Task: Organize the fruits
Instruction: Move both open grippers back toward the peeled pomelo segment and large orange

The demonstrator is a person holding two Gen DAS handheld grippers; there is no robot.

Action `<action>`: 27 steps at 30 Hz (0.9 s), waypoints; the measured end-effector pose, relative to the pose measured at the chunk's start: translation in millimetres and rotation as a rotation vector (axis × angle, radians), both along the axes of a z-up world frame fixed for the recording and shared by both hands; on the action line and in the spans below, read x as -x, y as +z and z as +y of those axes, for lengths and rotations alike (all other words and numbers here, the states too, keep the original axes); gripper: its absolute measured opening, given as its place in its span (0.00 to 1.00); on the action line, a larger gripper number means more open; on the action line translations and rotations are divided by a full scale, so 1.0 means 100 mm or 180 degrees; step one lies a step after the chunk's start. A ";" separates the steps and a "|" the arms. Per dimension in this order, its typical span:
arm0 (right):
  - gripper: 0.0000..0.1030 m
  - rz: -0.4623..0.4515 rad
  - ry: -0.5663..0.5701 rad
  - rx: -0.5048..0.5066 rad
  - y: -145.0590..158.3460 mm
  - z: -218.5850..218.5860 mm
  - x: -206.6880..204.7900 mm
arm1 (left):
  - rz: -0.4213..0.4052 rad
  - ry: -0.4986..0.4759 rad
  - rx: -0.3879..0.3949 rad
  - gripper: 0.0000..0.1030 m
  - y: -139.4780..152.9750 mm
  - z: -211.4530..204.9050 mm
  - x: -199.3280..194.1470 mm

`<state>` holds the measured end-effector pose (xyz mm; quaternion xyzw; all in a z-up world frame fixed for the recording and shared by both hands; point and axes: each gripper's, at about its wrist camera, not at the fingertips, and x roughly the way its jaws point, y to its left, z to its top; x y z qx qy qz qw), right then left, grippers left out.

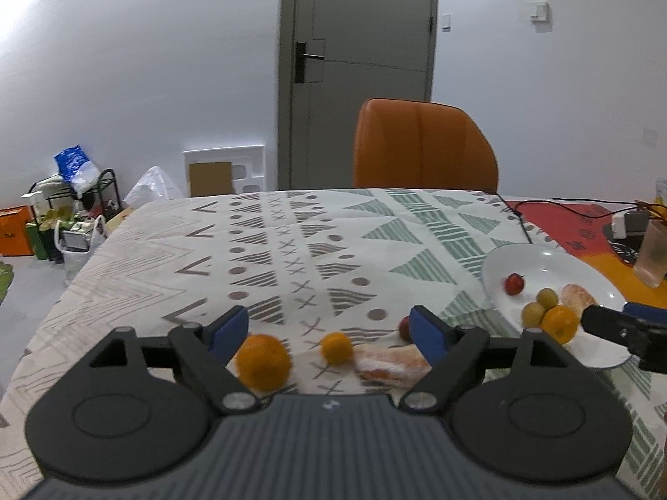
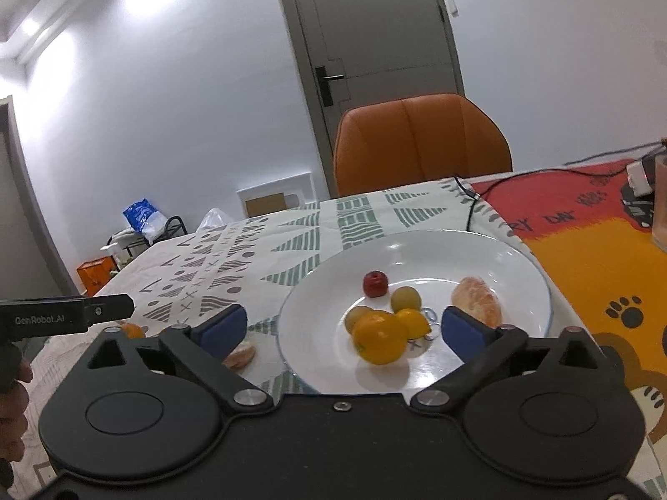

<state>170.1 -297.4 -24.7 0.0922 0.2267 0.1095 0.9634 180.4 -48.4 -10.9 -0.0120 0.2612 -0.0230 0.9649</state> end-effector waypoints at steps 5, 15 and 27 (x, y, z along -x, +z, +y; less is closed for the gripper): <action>1.00 -0.0010 0.0103 0.0044 0.03 0.14 0.02 | 0.0018 0.0095 -0.0014 0.85 -0.02 0.13 0.05; 1.00 -0.0018 0.0310 0.0113 0.05 0.43 0.07 | 0.0048 0.0199 -0.0003 0.87 -0.10 0.34 0.13; 1.00 0.0118 0.0523 0.0109 0.02 0.75 0.05 | 0.0051 0.0213 0.0047 0.87 -0.17 0.50 0.15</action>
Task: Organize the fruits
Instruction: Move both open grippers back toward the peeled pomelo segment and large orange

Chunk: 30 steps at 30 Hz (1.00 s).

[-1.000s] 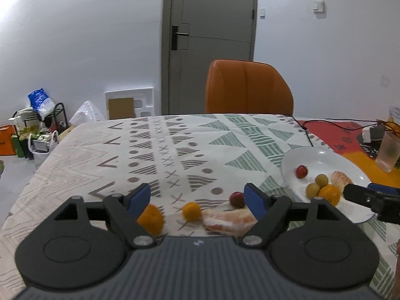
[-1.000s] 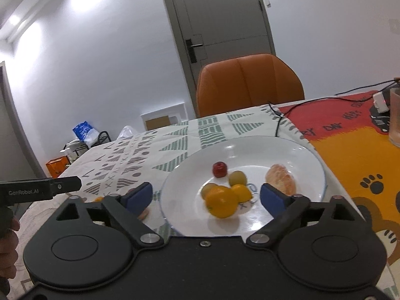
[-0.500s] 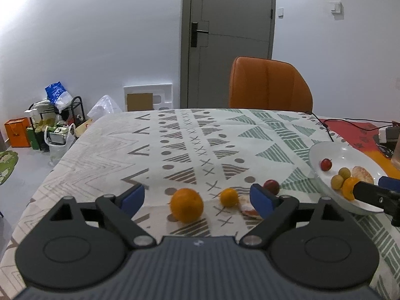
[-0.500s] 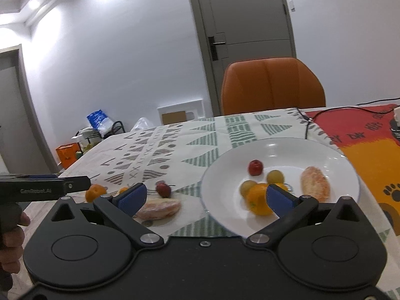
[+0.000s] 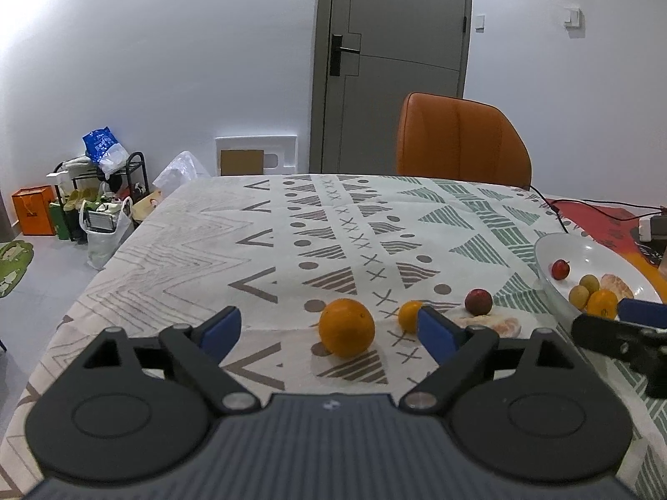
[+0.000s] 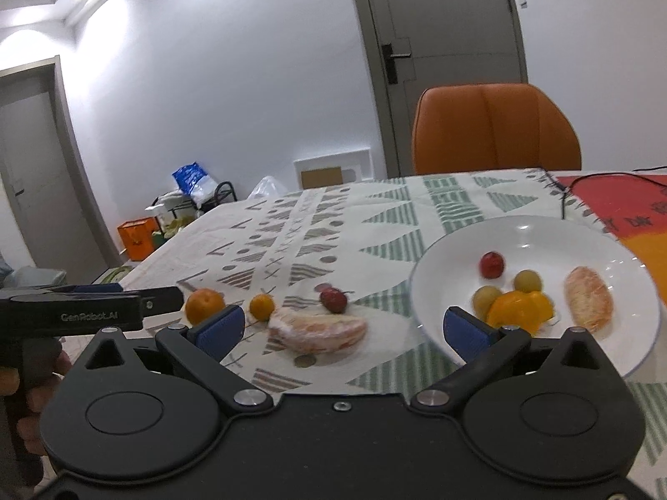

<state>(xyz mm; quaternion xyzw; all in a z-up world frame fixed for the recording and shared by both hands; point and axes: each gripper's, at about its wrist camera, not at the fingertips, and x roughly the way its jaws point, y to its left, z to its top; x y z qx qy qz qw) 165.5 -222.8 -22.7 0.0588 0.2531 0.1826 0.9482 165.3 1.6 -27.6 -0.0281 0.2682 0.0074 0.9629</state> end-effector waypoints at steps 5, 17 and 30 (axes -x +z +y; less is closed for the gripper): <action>1.00 0.0077 0.0062 0.0010 -0.05 0.12 -0.04 | 0.0025 -0.0006 0.0025 0.87 -0.04 0.05 -0.03; 0.96 0.0279 0.0123 0.0041 -0.20 0.37 -0.23 | 0.0117 -0.0060 0.0127 0.87 -0.15 0.14 -0.16; 0.87 0.0418 0.0181 0.0166 -0.34 0.57 -0.45 | 0.0158 -0.0141 0.0254 0.77 -0.26 0.21 -0.32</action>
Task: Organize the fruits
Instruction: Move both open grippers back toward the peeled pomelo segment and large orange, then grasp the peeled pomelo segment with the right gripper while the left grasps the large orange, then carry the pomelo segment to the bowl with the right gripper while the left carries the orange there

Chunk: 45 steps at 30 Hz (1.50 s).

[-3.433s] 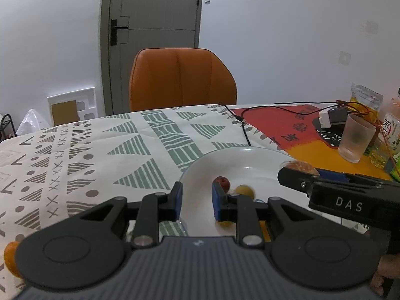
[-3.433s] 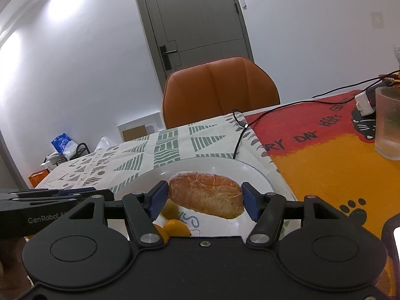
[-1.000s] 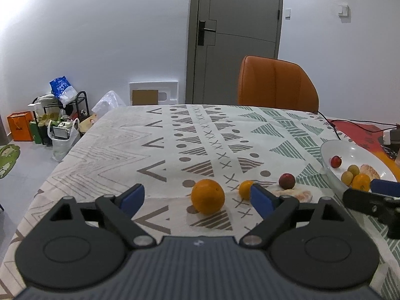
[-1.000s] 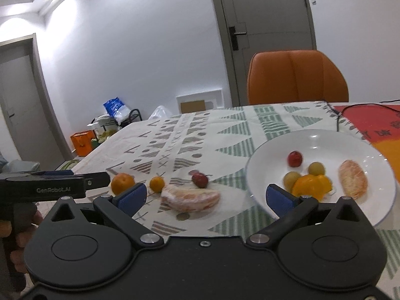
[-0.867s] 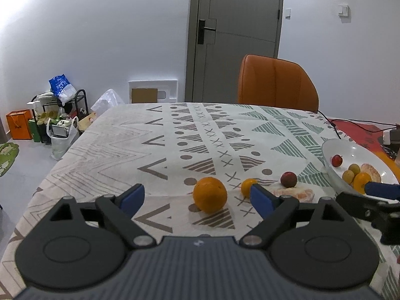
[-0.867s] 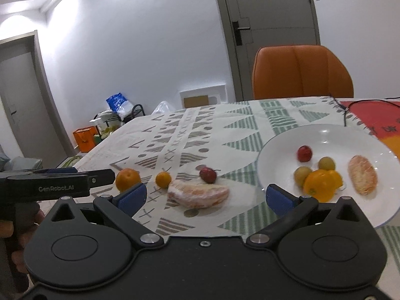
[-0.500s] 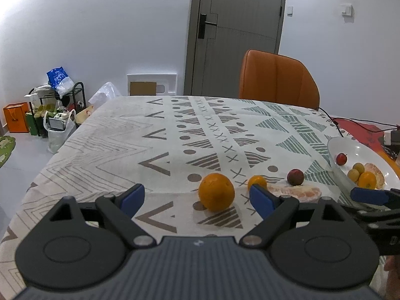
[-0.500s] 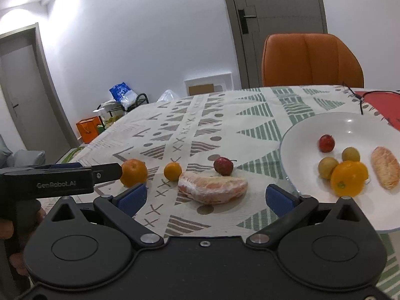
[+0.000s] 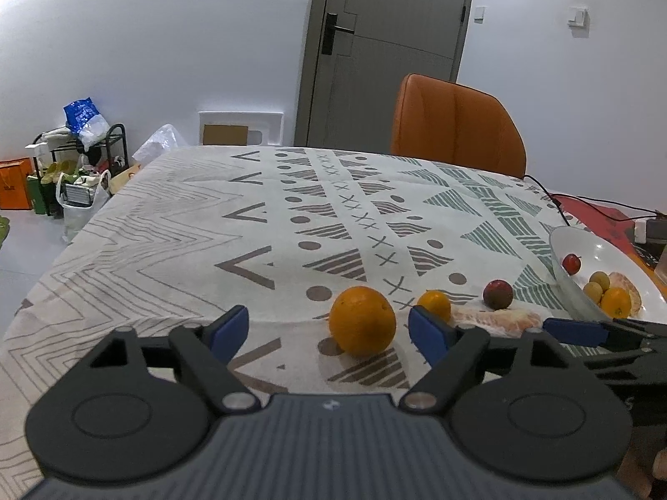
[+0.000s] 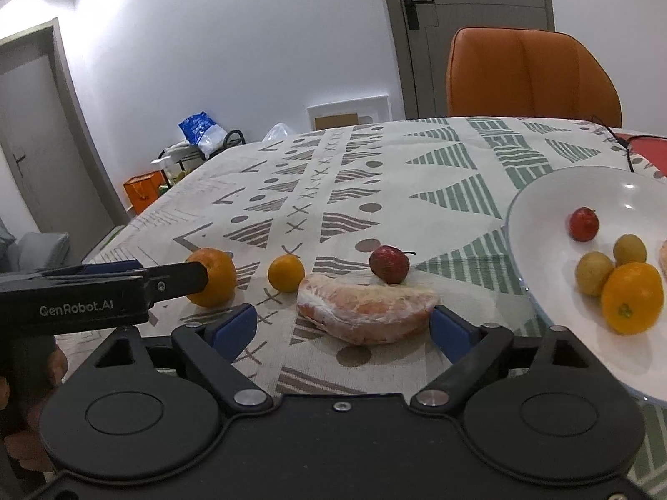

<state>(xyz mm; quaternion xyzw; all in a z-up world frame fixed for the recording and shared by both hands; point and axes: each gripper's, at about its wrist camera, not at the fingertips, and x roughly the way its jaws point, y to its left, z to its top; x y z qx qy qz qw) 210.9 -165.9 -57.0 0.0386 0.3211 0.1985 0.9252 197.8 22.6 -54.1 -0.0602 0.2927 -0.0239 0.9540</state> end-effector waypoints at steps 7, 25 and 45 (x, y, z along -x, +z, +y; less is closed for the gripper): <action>0.87 -0.0062 0.0023 0.0096 -0.02 0.07 -0.04 | 0.0036 -0.0070 0.0176 0.63 -0.04 0.04 -0.07; 0.86 -0.0048 0.0085 0.0260 -0.04 0.14 -0.11 | 0.0165 -0.0106 0.0306 0.36 -0.10 0.13 -0.07; 0.79 -0.0125 0.0197 0.0365 -0.01 0.19 -0.06 | 0.0095 0.0016 0.0172 0.36 0.05 0.22 0.18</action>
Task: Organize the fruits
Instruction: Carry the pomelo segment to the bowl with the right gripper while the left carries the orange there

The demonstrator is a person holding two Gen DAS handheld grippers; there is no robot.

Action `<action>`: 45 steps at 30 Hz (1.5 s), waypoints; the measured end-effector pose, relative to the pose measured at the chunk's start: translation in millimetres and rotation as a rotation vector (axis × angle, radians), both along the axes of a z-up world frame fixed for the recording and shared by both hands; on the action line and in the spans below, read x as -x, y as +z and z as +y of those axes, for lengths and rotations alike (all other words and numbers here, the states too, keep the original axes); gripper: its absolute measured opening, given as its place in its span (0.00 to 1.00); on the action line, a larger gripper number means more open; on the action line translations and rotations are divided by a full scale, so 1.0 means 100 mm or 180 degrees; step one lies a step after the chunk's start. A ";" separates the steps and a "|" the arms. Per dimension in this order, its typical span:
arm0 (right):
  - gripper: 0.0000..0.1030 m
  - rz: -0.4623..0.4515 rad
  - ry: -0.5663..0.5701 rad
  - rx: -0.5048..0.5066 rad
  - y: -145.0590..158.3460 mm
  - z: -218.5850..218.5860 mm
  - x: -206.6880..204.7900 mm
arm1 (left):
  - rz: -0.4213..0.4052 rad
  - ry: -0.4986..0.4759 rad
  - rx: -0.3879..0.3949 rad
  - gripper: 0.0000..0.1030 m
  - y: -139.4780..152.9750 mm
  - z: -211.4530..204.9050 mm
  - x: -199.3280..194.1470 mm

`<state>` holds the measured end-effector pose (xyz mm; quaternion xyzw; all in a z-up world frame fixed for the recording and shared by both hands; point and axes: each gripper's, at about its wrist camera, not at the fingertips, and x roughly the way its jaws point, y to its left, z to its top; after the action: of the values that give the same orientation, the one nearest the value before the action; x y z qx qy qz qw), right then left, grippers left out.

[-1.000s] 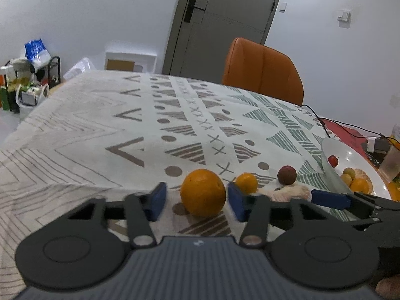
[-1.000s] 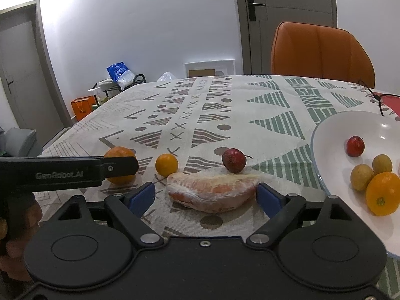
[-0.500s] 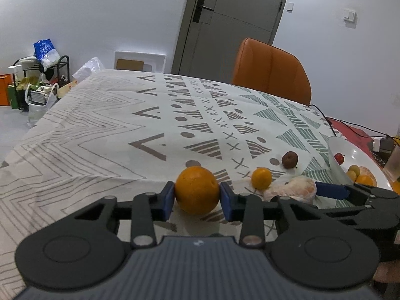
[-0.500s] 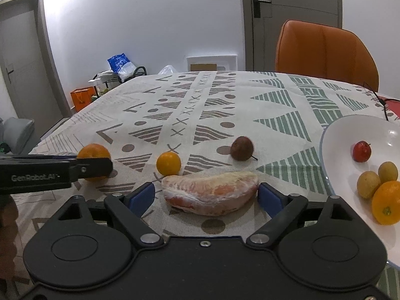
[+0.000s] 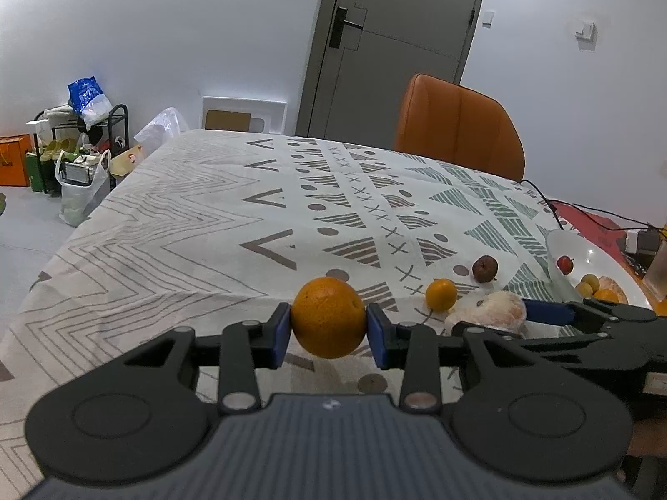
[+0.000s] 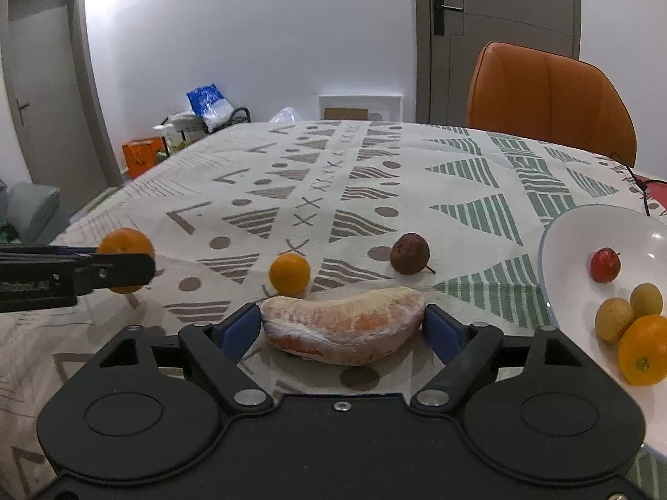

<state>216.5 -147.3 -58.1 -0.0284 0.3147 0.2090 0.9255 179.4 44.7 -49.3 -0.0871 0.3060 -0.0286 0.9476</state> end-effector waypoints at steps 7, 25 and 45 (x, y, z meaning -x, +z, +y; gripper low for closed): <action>0.79 -0.0165 -0.0058 -0.0179 0.18 -0.18 0.15 | -0.0061 -0.0064 -0.0042 0.36 0.09 -0.13 0.02; 0.79 -0.0395 -0.0433 -0.0378 0.40 -0.79 0.34 | -0.0183 -0.0355 -0.0120 0.36 0.23 -0.64 -0.01; 0.79 -0.0378 -0.0885 -0.0371 0.31 -1.41 0.44 | -0.0241 -0.0640 -0.0137 0.36 0.28 -1.15 -0.10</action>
<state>172.7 -288.0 -26.9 0.0569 0.2477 0.0947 0.9625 189.2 -69.9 -21.6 -0.0345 0.2776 -0.1202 0.9525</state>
